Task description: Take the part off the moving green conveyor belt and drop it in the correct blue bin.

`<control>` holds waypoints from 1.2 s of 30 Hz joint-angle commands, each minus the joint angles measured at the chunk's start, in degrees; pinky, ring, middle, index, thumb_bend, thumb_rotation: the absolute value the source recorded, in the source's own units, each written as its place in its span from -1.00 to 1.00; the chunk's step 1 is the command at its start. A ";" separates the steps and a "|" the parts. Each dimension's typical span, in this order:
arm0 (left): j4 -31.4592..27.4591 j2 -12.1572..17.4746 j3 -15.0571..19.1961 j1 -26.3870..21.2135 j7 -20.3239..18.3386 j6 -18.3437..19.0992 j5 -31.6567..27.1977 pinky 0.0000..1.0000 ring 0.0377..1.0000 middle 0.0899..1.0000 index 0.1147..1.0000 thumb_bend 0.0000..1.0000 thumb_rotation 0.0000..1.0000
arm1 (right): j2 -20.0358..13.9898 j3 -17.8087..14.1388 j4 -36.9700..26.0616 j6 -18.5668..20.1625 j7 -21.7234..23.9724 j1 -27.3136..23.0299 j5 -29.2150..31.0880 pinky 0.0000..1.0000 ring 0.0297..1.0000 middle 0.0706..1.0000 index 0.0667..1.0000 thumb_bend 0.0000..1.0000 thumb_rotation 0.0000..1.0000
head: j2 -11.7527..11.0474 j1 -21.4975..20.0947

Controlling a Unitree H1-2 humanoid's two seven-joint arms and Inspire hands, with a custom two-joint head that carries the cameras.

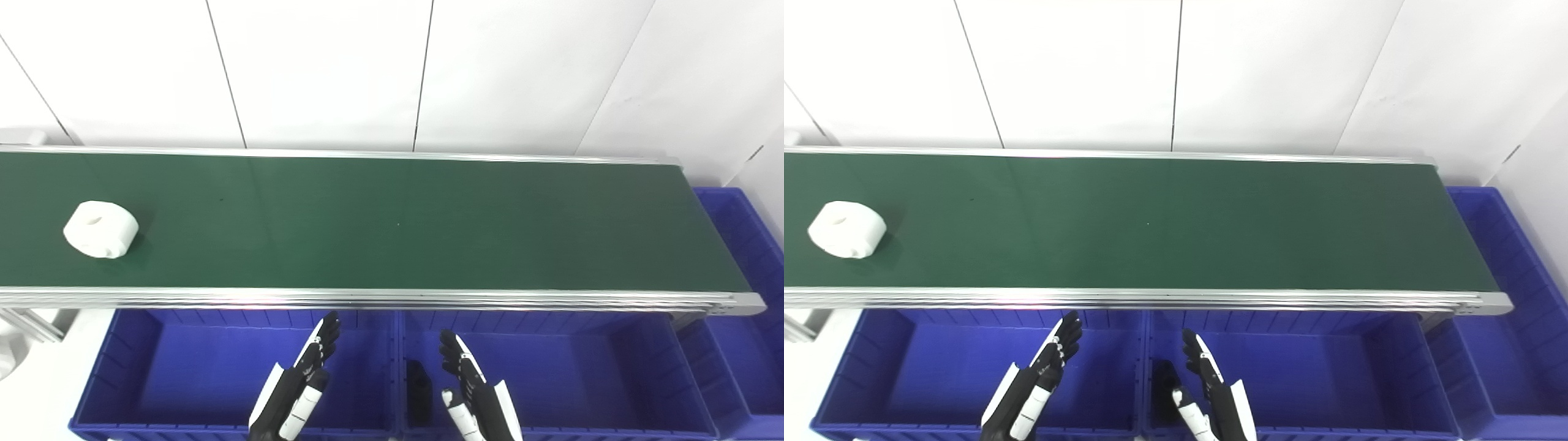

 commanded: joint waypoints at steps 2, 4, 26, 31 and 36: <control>-0.79 0.28 -0.21 -0.39 1.35 -2.39 1.74 0.95 0.99 1.00 1.00 0.22 0.94 | -0.25 1.29 -0.89 -3.24 -2.86 -1.12 -0.31 0.74 0.83 0.85 0.87 0.43 0.85 | -0.67 -0.11; -1.16 0.12 0.00 -0.36 1.27 -2.39 1.31 0.98 0.99 1.00 0.97 0.13 0.94 | -0.73 2.26 -0.75 -3.24 -4.04 -1.49 -0.23 0.76 0.85 0.86 0.88 0.42 0.86 | -0.93 -0.24; -3.90 1.23 -2.49 -1.14 5.04 -2.38 3.51 0.87 0.94 0.98 0.94 0.16 0.96 | -4.23 2.17 -4.26 -3.24 -6.47 -2.42 2.58 0.74 0.82 0.86 0.88 0.43 0.91 | -4.02 -0.11; -3.38 1.01 -3.68 -1.22 6.63 -2.39 3.62 0.90 0.92 0.95 0.88 0.05 0.96 | -4.66 1.29 -4.58 -3.24 -4.78 -1.87 3.98 0.77 0.85 0.89 0.88 0.45 0.88 | -5.52 2.77; 0.39 0.63 -5.74 -1.90 7.11 -2.39 3.97 0.96 0.97 0.99 0.91 0.19 0.99 | -5.55 0.41 -3.39 -3.24 -4.10 -1.79 4.99 0.84 0.88 0.89 0.89 0.41 0.93 | -9.69 11.69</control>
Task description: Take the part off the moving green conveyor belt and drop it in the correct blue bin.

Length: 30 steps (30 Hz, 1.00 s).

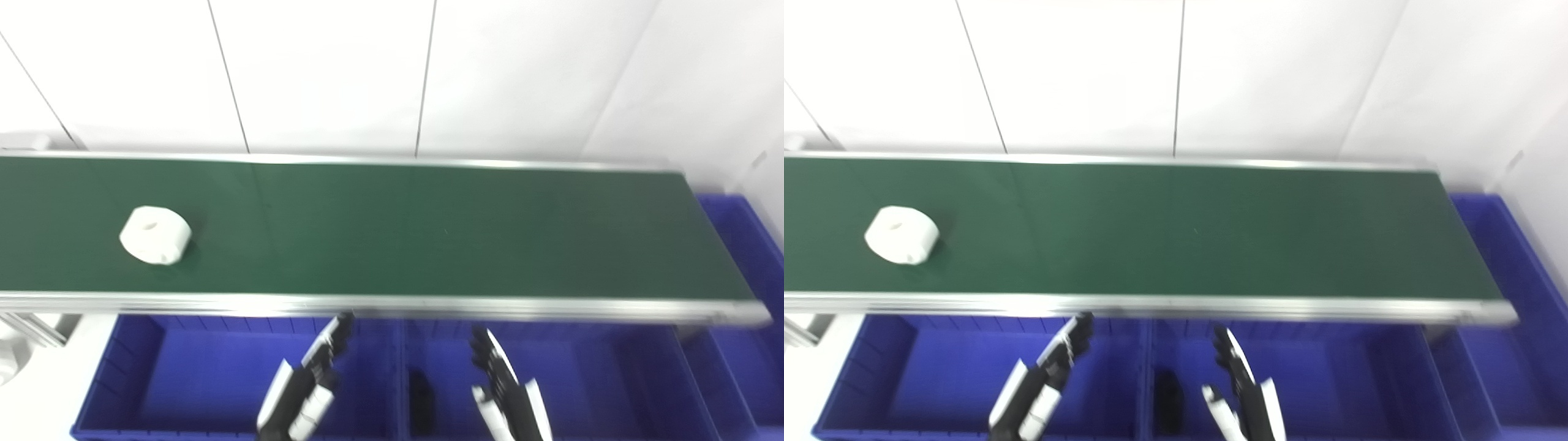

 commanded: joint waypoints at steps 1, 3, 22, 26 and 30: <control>0.81 -0.16 -1.23 -1.15 0.64 -2.13 0.96 0.94 0.97 0.99 0.90 0.24 0.98 | 0.10 -0.90 -0.40 -3.22 0.75 -0.14 1.18 0.84 0.88 0.89 0.89 0.39 0.94 | -0.73 1.64; 1.94 0.05 -2.02 -1.90 1.72 -2.13 1.61 0.87 0.94 0.96 0.87 0.24 0.92 | 0.41 -1.52 0.31 -3.22 1.53 0.05 1.92 0.85 0.89 0.90 0.89 0.37 0.96 | -1.78 3.35; -2.33 4.06 -9.02 -2.81 9.00 -2.13 2.92 0.66 0.80 0.82 0.73 0.20 0.77 | 2.28 -4.82 1.84 -3.22 6.06 1.19 3.06 1.00 0.97 0.95 0.96 0.31 1.00 | -3.24 6.40; -10.18 6.60 -6.87 -1.84 9.50 -2.10 6.48 0.62 0.76 0.79 0.68 0.35 0.72 | 2.73 -5.31 2.34 -3.22 6.25 1.11 3.03 1.00 0.96 0.96 0.95 0.29 1.00 | -3.23 6.99; -14.48 6.97 -1.67 -1.52 9.53 -1.47 10.09 0.45 0.61 0.64 0.59 0.54 0.64 | 2.93 -5.28 2.52 -3.22 6.28 1.12 2.57 1.00 0.98 0.97 0.96 0.26 1.00 | -2.85 6.78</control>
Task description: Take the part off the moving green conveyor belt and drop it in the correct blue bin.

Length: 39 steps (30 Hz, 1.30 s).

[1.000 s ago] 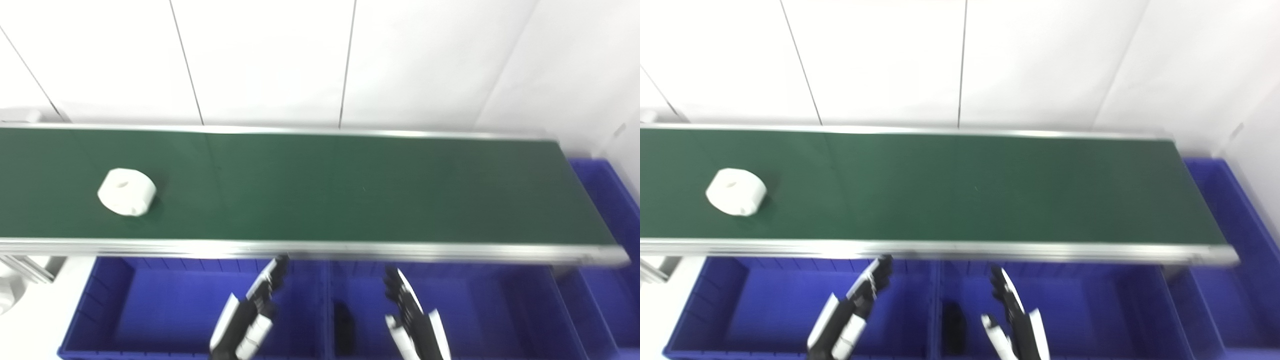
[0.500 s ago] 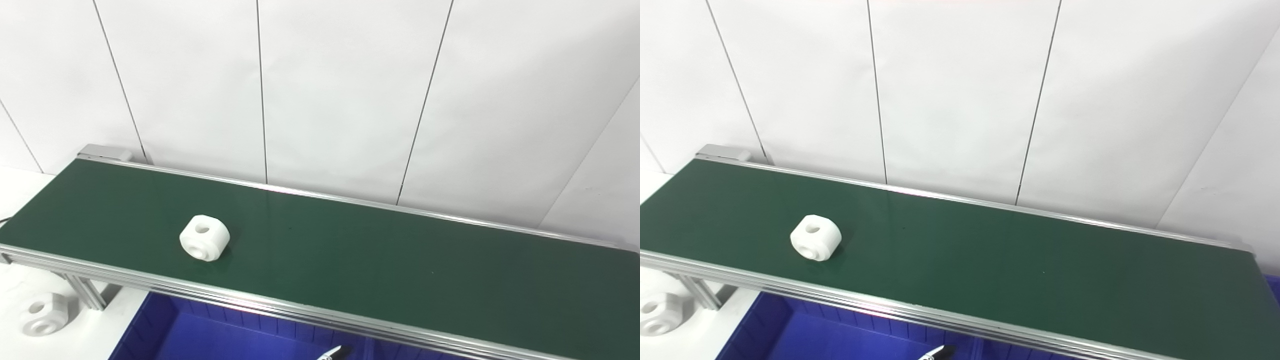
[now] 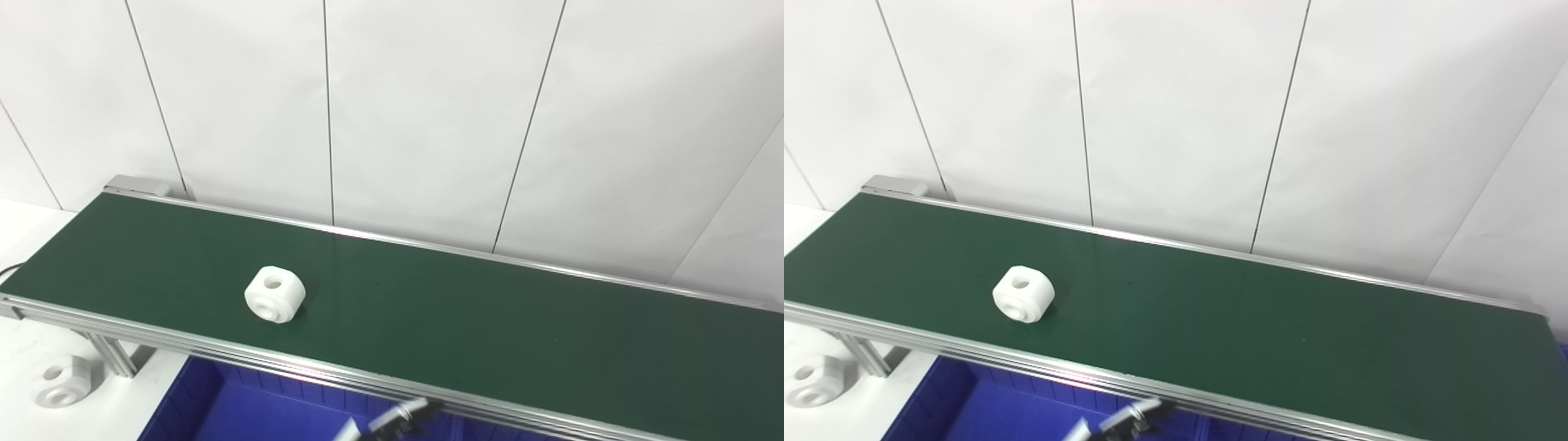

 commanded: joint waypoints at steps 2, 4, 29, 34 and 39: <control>-2.78 1.27 2.46 -1.06 -1.40 -1.66 -0.49 0.45 0.62 0.66 0.62 0.47 0.47 | 0.58 0.12 -1.00 -3.18 0.15 -0.29 -0.49 1.00 0.99 0.98 0.96 0.27 1.00 | 0.37 -0.24; -3.96 2.32 4.19 -2.46 -2.60 -1.57 -1.18 0.48 0.65 0.68 0.64 0.44 0.40 | 0.77 0.14 -1.13 -3.18 0.07 -0.28 -0.45 1.00 0.98 0.98 0.96 0.29 1.00 | 0.97 -0.93; -10.40 13.27 14.70 -24.88 -19.01 29.67 15.04 0.70 0.88 0.95 0.94 0.38 -0.26 | 0.87 -1.04 -5.65 -3.18 2.14 1.79 -0.08 0.96 0.91 0.90 0.92 0.46 1.00 | 5.98 -1.90; -4.68 15.09 13.13 -27.96 -18.63 28.23 20.48 0.86 0.88 0.90 0.91 0.44 -0.43 | 0.81 -0.83 -6.47 -3.18 1.83 2.43 -0.42 0.92 0.89 0.89 0.91 0.47 1.00 | 6.03 -2.29; 0.29 15.97 11.36 -30.15 -18.18 28.21 24.85 0.85 0.87 0.88 0.90 0.52 -0.54 | 0.84 -0.80 -7.08 -3.18 1.91 2.99 -0.48 0.95 0.91 0.90 0.91 0.49 1.00 | 6.50 -2.43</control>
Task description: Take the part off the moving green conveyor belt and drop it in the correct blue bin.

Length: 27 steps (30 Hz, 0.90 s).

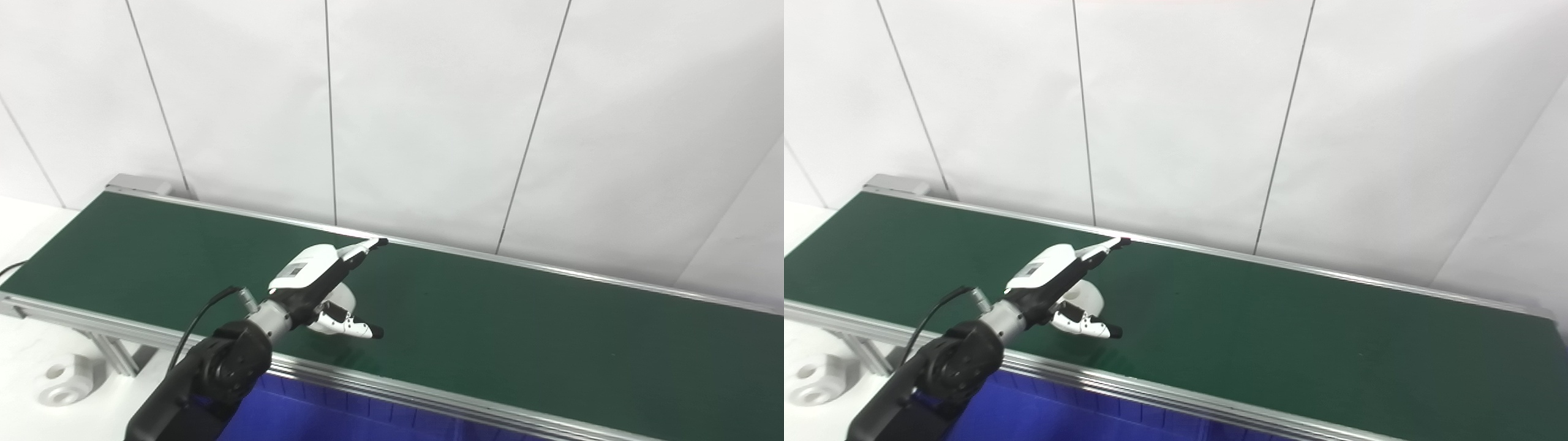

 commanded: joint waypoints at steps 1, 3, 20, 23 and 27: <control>1.55 1.89 -0.77 -3.01 1.51 -1.05 3.00 0.86 0.87 0.87 0.89 0.57 -0.60 | 0.28 0.07 -2.20 -3.18 0.29 0.42 -0.28 0.97 0.92 0.91 0.92 0.49 1.00 | 0.14 0.03; 3.96 2.32 -1.94 -4.04 1.82 -1.22 5.28 0.85 0.86 0.86 0.89 0.60 -0.65 | 0.17 0.22 -2.59 -3.18 0.31 0.66 -0.45 0.97 0.93 0.93 0.93 0.48 1.00 | 0.55 -0.13; 21.94 1.10 -8.50 -9.29 9.92 -2.95 13.30 0.89 0.85 0.81 0.78 0.64 -0.99 | 1.89 -2.82 -3.20 -3.18 4.83 1.53 2.51 0.96 0.91 0.90 0.92 0.47 0.96 | 1.55 -0.44; 26.00 -0.11 -8.51 -10.17 14.52 -4.86 12.25 0.79 0.76 0.71 0.67 0.58 -1.00 | 2.08 -3.79 -3.45 -3.18 6.44 1.84 3.09 0.99 0.92 0.91 0.93 0.49 0.95 | 1.72 -0.47; 29.17 -2.83 -6.22 -10.52 19.53 -8.29 7.51 -0.03 0.05 0.18 0.33 0.16 -1.00 | 2.77 -5.29 -3.83 -3.17 7.56 2.58 3.38 0.97 0.91 0.92 0.91 0.49 0.94 | 2.02 -0.53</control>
